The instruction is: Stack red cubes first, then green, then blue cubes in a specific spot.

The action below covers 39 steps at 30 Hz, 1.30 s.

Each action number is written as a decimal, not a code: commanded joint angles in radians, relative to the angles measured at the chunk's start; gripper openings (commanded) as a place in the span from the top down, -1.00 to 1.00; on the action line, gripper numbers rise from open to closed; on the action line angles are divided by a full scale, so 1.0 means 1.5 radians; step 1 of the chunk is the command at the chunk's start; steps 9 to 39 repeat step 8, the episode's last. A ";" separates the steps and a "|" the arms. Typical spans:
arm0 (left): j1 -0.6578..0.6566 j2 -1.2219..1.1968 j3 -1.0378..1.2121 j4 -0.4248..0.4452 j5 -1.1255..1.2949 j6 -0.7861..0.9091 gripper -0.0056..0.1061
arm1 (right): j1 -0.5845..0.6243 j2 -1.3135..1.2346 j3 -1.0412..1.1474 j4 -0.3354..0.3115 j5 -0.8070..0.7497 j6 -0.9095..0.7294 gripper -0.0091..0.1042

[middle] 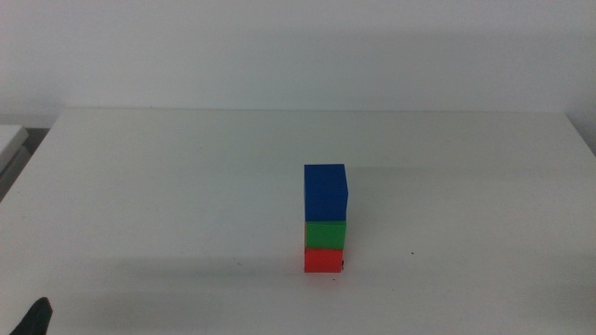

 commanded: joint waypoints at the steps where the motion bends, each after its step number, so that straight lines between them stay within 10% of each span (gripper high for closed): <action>1: 0.003 -0.002 0.000 0.002 -0.012 0.000 -0.78 | -0.006 -0.003 0.003 -0.005 -0.007 -0.007 -0.80; 39: 0.005 -0.002 0.000 0.002 -0.012 0.000 -0.78 | -0.006 -0.003 0.003 -0.005 -0.007 -0.007 -0.80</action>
